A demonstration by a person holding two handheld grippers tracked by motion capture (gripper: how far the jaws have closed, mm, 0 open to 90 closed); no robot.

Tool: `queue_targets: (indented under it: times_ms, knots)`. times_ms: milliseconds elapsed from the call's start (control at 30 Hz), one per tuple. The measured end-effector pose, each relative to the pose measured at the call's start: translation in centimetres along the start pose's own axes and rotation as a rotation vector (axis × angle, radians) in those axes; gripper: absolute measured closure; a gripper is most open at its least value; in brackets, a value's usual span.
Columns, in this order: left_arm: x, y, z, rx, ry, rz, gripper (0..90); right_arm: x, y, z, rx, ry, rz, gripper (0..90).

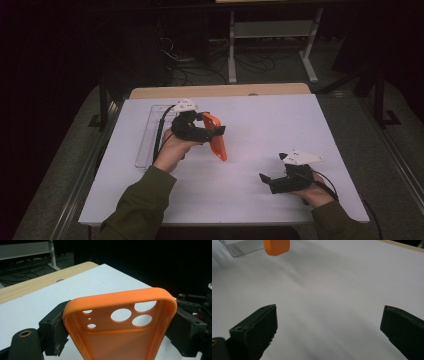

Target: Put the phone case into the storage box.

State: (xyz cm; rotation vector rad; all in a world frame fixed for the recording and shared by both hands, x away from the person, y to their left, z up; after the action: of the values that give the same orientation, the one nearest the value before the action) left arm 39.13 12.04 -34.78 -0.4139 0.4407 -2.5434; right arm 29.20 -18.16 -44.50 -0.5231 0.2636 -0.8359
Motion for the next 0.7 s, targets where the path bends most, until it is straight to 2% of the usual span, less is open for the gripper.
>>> queue_targets:
  times_ms: [67,100,300,433,467,600,700]
  knots:
    - [-0.3,-0.3,0.2,0.0,0.001,0.0,15.5,0.0,0.0,0.0,0.004,-0.012,-0.001,0.2]
    - [-0.3,-0.3,0.3,0.002,0.001,0.003,15.5,-0.1,-0.1,0.0,-0.002,0.004,0.003,0.2]
    - [-0.8,-0.8,1.0,0.006,0.011,0.013,15.5,-0.1,-0.1,0.0,-0.004,0.007,-0.001,0.2]
    - [-1.3,-1.1,1.5,0.008,0.019,0.023,15.5,-0.1,-0.1,0.0,0.004,-0.012,-0.006,0.2]
    - [-1.4,-1.1,1.6,0.016,0.012,0.025,15.5,-0.1,-0.2,-0.1,-0.005,-0.002,-0.007,0.2]
    - [-1.8,-1.4,2.1,0.018,0.021,0.044,15.5,-0.2,-0.3,-0.1,-0.007,0.008,-0.01,0.2]
    - [-2.4,-1.6,2.6,0.021,0.021,0.061,15.5,-0.1,-0.3,-0.2,-0.001,-0.002,-0.013,0.2]
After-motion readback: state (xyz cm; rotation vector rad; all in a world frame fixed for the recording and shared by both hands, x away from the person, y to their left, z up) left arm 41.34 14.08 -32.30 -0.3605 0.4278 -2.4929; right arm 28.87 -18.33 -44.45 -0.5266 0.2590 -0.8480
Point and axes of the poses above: each handheld gripper's, and its own axes: y roughly forward along the jaws, z roughly out of its top, x roughly to its right, the point moved 2 cm from there along y, roughly forward along the jaws, and after that the axes turned 2 degrees about -z, right-handed, at the moved point
